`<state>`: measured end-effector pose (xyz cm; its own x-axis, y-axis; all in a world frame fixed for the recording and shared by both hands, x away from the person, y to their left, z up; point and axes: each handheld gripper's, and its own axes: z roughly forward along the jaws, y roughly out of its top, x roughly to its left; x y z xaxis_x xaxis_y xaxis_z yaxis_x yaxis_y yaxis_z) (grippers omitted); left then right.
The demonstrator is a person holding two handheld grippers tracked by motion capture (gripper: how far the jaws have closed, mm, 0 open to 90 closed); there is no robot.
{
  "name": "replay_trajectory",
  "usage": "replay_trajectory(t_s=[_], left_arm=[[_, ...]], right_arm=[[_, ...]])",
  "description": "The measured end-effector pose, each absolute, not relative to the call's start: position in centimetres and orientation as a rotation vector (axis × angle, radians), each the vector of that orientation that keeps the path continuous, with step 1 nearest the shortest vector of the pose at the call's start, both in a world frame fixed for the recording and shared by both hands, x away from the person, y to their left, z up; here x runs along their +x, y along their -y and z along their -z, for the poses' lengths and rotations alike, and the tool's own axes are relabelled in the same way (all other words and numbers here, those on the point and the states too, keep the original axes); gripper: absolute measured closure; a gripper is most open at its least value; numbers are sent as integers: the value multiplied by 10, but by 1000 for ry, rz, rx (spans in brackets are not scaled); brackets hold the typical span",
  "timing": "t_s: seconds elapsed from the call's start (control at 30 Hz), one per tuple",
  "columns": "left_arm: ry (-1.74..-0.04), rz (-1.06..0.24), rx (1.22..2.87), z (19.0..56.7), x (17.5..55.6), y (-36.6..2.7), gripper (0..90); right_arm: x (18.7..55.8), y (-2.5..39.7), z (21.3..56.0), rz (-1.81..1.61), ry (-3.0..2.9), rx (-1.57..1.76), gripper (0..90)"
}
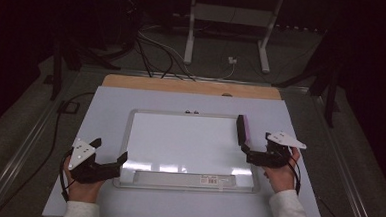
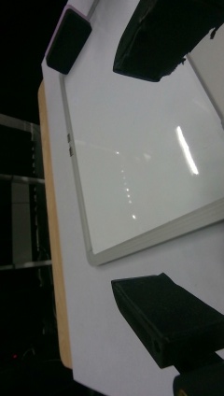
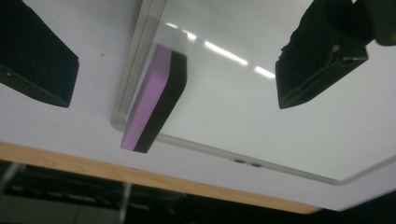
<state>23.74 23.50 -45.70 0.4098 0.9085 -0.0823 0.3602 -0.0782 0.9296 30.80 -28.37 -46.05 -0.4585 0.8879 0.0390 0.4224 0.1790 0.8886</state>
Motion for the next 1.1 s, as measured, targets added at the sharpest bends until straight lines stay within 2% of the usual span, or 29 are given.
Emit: replay_trajectory(t_s=[0.53, 1.1], left_arm=[[-1115, -734, 1607, 454, 230, -249, 6], [-1103, -734, 1627, 458, 228, -247, 6]], right_arm=[[251, 321, 476, -1300, -1902, 1159, 0], [236, 333, 479, -1313, -1842, 1155, 0]])
